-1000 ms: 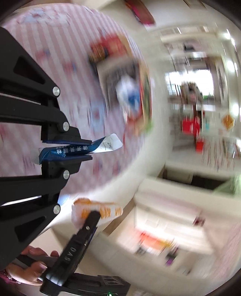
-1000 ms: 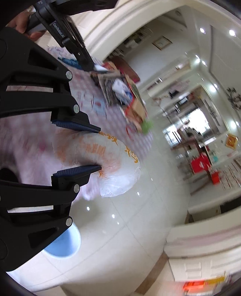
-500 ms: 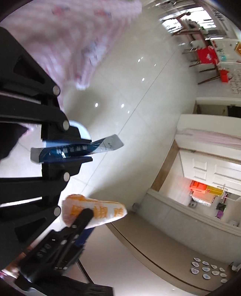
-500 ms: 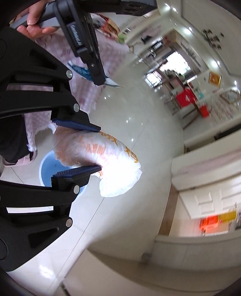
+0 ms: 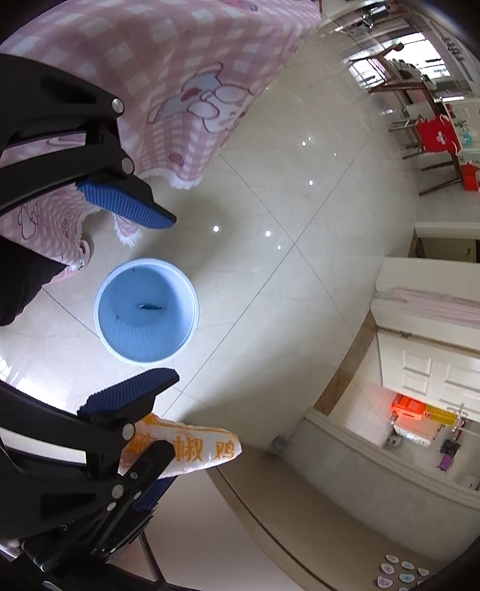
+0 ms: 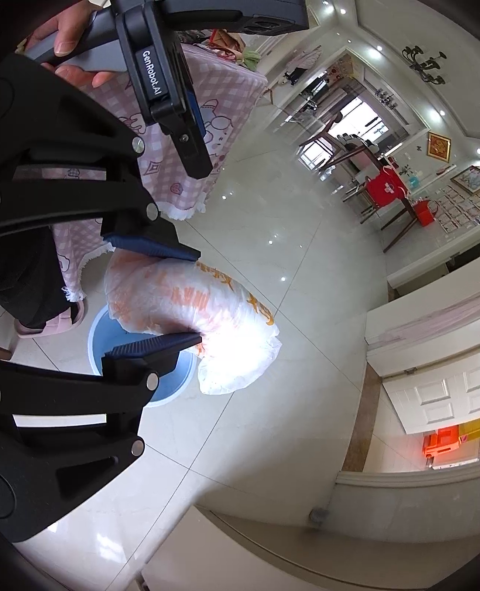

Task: Collect trash
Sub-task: 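Carry bag and tube over the blue bucket and open both tools to drop them, then grasp the green leaf toy with the right tool while the left tool grasps a cardboard box, then move both items over the bucket and open the left tool to drop the box, then grasp the blue-white paper box with the left tool while the right tool grasps newspaper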

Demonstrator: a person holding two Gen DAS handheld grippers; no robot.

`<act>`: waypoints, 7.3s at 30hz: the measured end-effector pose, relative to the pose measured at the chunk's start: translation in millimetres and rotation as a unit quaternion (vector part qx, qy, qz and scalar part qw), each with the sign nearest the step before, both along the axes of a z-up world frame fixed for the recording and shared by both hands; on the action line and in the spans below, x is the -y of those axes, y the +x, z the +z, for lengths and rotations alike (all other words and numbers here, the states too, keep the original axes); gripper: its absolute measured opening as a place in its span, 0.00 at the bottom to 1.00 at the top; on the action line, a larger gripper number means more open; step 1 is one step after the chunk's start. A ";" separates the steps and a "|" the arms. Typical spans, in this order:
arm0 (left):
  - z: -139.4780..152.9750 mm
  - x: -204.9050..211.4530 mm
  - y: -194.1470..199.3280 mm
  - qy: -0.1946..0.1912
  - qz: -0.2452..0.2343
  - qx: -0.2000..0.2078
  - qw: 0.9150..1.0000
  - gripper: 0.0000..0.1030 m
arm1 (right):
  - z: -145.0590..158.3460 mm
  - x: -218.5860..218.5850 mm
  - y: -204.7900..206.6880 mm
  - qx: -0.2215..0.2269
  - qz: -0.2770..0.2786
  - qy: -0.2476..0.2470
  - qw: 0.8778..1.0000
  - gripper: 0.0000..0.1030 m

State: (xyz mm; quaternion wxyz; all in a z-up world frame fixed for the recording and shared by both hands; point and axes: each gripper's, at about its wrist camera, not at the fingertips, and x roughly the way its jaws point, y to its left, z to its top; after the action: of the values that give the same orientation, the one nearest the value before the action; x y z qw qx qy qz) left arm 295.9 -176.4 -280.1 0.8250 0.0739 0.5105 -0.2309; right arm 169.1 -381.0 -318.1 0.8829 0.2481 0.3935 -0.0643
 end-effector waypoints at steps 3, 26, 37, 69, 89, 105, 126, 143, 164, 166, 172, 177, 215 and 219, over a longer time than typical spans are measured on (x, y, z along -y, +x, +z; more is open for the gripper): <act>4.3 -10.8 0.7 0.006 0.014 0.010 1.000 0.76 | -1.5 -7.6 6.8 -0.002 0.007 0.000 1.000 0.40; 72.2 -83.7 -28.9 -0.027 0.066 0.087 0.994 0.78 | 47.5 -57.6 13.4 0.049 0.043 -0.027 0.997 0.72; 130.1 -252.1 -57.0 -0.036 0.222 0.156 0.962 0.81 | 123.3 -184.4 22.0 0.118 0.180 -0.052 0.975 0.72; 115.5 -308.8 77.8 0.246 0.109 0.224 0.937 0.19 | 111.2 -314.8 166.6 0.092 0.265 -0.023 0.959 0.73; 172.1 -361.6 51.2 0.155 0.237 0.304 0.909 0.03 | 95.2 -367.2 257.5 0.034 0.331 -0.027 0.943 0.16; 223.6 -276.7 -15.1 0.034 0.146 0.307 0.940 0.03 | 180.6 -251.8 129.6 0.162 0.271 -0.002 0.949 0.15; 49.5 -3.1 -5.0 -0.010 -0.063 0.079 0.995 0.03 | 66.1 -12.4 -26.6 0.088 0.024 -0.007 0.996 0.15; -23.2 44.4 11.1 0.015 -0.050 0.005 0.999 0.71 | 27.8 15.2 -23.8 0.054 -0.015 0.008 0.998 0.15; 22.6 -3.5 9.7 0.003 -0.005 0.060 0.998 0.75 | 28.5 -2.1 0.5 0.062 -0.023 -0.007 0.998 0.66; 27.1 -8.3 9.7 0.004 -0.001 0.065 0.998 0.75 | 28.3 -1.6 2.3 0.061 -0.027 -0.010 0.998 0.66; 36.8 -24.3 10.6 0.000 0.014 0.069 0.997 0.76 | 32.9 -7.8 -1.0 0.062 -0.020 -0.002 0.998 0.66; 53.4 -46.6 2.6 -0.013 0.024 0.083 0.996 0.76 | 47.1 -25.2 -2.9 0.071 0.003 0.000 0.997 0.66; 74.3 -349.1 84.0 -0.012 0.254 0.104 0.962 0.22 | 112.5 -312.9 146.2 0.082 0.272 0.029 0.958 0.66; 90.0 -363.0 59.5 -0.041 0.260 0.130 0.956 0.15 | 115.7 -326.0 146.4 0.078 0.283 0.027 0.956 0.66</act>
State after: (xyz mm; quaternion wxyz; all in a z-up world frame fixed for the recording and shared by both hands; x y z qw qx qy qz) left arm 355.4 186.6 -190.1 0.9181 -0.0657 0.3904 -0.0175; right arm 315.5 -55.0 -202.4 0.8858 0.1548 0.3792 0.2182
